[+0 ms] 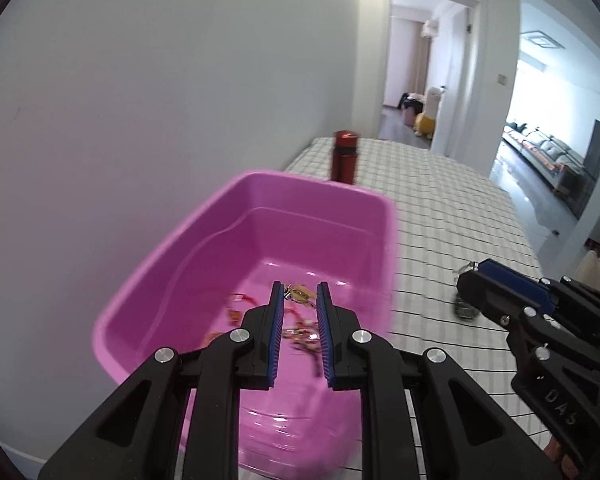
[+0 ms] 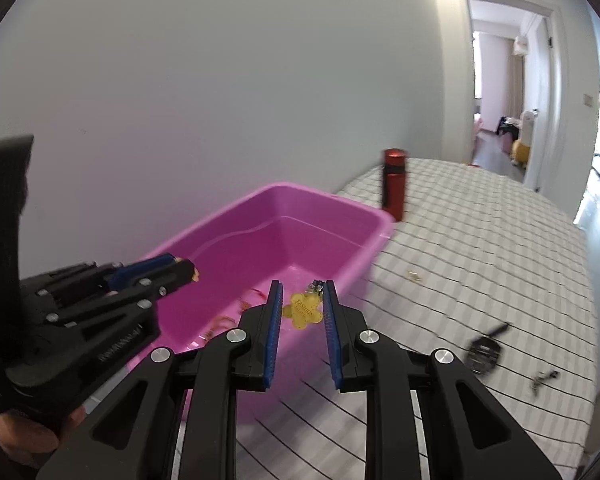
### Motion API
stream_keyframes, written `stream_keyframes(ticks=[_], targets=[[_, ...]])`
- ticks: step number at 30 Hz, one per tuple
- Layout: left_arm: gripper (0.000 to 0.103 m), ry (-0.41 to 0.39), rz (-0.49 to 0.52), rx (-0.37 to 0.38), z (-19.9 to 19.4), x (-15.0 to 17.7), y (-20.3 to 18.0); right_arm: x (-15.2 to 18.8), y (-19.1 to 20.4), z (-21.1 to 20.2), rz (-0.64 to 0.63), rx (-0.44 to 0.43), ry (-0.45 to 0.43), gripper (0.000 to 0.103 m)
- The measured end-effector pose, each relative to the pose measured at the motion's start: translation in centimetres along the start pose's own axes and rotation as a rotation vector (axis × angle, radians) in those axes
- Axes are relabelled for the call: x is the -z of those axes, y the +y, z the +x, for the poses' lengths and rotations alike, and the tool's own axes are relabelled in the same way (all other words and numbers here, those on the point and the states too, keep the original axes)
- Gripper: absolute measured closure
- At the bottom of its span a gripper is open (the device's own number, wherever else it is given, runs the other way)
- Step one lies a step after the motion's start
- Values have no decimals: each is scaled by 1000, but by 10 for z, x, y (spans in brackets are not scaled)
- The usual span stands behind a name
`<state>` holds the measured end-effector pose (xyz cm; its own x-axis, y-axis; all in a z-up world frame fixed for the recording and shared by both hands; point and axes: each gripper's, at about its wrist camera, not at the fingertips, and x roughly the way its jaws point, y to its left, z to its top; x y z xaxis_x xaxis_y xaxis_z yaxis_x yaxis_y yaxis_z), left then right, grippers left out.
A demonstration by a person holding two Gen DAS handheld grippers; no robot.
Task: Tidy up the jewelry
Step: 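Carry both held charms over the pink tub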
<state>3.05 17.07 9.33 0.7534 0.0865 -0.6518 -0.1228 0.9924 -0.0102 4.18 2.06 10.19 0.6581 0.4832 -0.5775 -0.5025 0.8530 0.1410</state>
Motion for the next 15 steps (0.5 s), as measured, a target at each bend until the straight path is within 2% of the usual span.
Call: stream_keyframes(ticks=[4,8,15], targets=[[86,54,-27,-26,26,-3,36,-16,22,41,3,-27,56,83],[86,145,-61,-38,61,-1,65,-21,30,78,9,-22,117,83],[86,249,-85,-27,99,-2,86,-19,35,136,43,-27,243,83]])
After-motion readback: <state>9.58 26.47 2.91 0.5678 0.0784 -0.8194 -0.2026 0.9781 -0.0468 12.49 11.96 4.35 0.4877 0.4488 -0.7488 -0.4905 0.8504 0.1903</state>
